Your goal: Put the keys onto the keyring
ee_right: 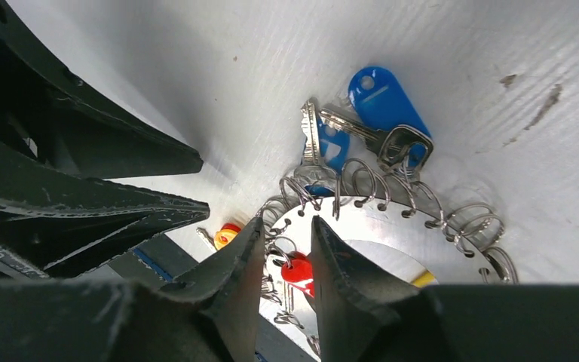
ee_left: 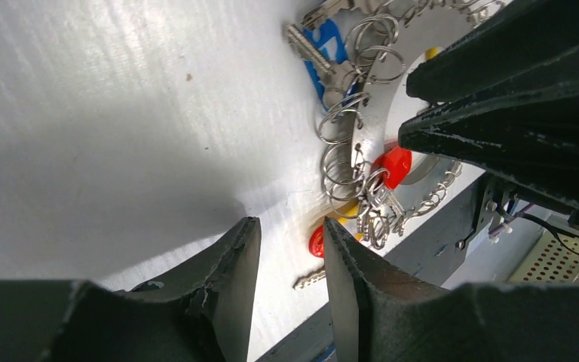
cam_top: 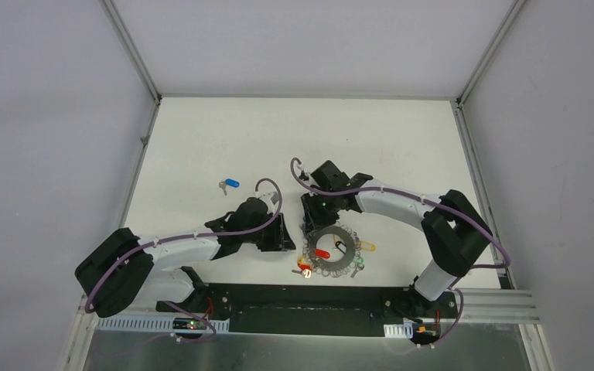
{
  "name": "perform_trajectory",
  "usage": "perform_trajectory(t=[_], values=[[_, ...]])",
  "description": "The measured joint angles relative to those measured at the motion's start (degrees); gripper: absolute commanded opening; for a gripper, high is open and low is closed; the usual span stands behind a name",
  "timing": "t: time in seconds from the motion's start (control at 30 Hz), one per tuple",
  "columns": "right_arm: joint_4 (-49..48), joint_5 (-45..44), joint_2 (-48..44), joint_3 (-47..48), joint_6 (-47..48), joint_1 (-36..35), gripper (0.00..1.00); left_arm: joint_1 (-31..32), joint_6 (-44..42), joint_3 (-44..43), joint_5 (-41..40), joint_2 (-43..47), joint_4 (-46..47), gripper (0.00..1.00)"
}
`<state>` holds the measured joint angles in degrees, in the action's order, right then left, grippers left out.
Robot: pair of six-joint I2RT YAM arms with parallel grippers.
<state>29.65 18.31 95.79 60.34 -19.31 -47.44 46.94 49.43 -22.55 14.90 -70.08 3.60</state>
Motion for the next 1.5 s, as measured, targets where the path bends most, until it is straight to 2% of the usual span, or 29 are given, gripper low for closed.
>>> perform_trajectory(t=[0.33,0.53,0.9,1.0,1.17,1.5], values=[[-1.01,5.16,-1.2,-0.85,2.99,1.77,0.29,0.0,-1.11,0.81,0.17,1.9,3.8,0.38],[-0.74,7.72,1.95,0.92,5.4,1.75,0.3,0.0,-1.05,2.62,0.13,5.18,4.15,0.38],[2.6,6.71,7.93,4.81,9.31,1.64,0.3,0.0,-0.87,4.17,0.0,8.76,4.26,0.38],[3.45,6.62,8.11,4.81,10.21,1.49,0.23,0.0,-0.85,4.44,-0.11,9.09,4.26,0.38],[3.69,7.41,8.13,4.87,11.41,1.42,0.0,0.0,-0.83,4.48,-0.46,9.09,4.28,0.38],[4.22,11.54,7.85,4.92,13.31,1.4,0.0,0.0,-1.29,4.48,-0.46,9.94,4.26,0.38]])
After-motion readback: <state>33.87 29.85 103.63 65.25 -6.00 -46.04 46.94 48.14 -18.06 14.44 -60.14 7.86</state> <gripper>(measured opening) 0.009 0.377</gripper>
